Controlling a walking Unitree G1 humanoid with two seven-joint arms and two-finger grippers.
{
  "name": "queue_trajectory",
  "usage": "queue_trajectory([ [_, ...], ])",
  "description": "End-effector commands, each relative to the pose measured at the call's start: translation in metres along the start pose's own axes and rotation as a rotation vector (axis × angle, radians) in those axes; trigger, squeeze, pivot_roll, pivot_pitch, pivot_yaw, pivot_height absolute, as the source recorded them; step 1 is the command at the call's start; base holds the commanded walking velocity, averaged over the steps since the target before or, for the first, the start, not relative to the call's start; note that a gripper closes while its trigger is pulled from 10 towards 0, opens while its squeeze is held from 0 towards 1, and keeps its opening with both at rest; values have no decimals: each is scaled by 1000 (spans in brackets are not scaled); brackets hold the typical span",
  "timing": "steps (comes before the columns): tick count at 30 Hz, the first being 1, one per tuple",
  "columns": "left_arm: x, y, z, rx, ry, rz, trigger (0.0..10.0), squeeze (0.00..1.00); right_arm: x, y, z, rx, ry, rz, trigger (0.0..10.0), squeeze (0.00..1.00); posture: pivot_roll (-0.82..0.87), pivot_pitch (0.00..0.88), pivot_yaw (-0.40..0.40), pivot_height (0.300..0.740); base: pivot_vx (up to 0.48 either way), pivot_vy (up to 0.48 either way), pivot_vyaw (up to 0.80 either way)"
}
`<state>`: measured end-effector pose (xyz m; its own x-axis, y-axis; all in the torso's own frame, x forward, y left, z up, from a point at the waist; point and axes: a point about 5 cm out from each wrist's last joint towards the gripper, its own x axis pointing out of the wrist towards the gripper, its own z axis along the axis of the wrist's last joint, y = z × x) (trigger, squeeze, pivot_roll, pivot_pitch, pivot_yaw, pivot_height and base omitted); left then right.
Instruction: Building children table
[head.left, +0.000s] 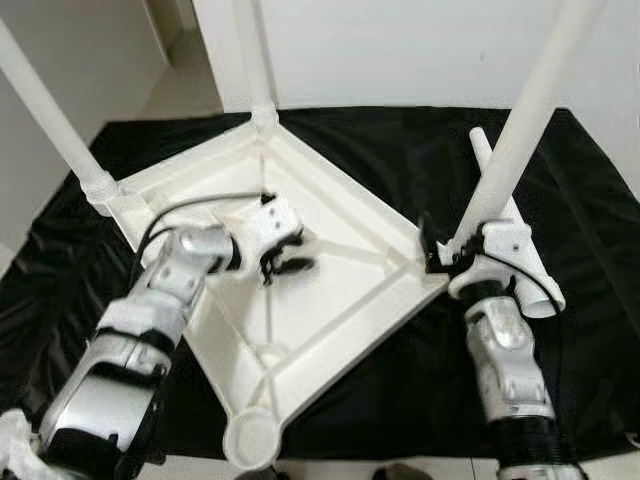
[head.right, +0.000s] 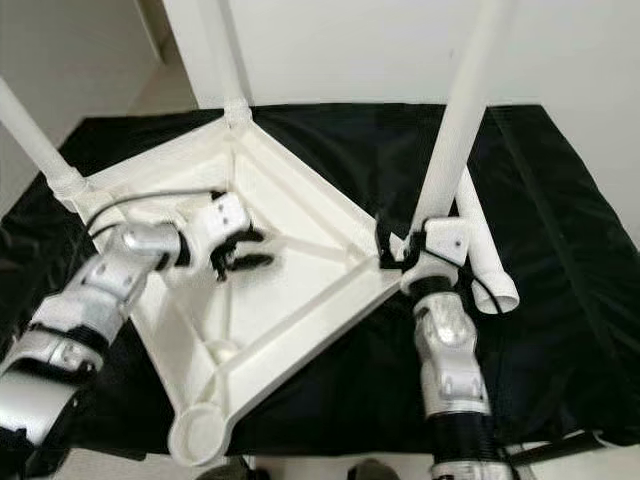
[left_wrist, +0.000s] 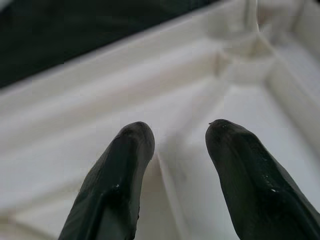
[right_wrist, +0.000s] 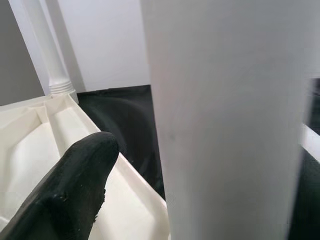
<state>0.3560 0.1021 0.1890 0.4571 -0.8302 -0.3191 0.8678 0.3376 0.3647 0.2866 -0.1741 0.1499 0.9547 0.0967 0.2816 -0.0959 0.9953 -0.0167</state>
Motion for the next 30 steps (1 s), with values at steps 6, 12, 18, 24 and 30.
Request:
queue_trajectory([
  [6,-16,27,2,-176,-124,105,10000,0,-24,2,6,112,-26,-34,10000,0,-94,33,95,740,0,0,0],
  [12,-19,33,3,-161,-130,129,10000,0,-34,-5,17,92,-38,-59,10000,0,-96,35,95,740,0,0,0],
  [18,-23,36,1,-158,-125,146,10000,0,-42,-6,23,67,-42,-66,10000,0,-90,33,89,740,0,0,0],
  [24,-30,43,-2,-163,-116,187,10000,0,-57,6,27,87,-21,-31,0,0,-84,28,75,740,0,0,0],
  [30,-31,46,-3,-120,-89,220,10000,0,-62,8,26,93,17,-19,0,0,-82,26,72,740,0,0,0],
])
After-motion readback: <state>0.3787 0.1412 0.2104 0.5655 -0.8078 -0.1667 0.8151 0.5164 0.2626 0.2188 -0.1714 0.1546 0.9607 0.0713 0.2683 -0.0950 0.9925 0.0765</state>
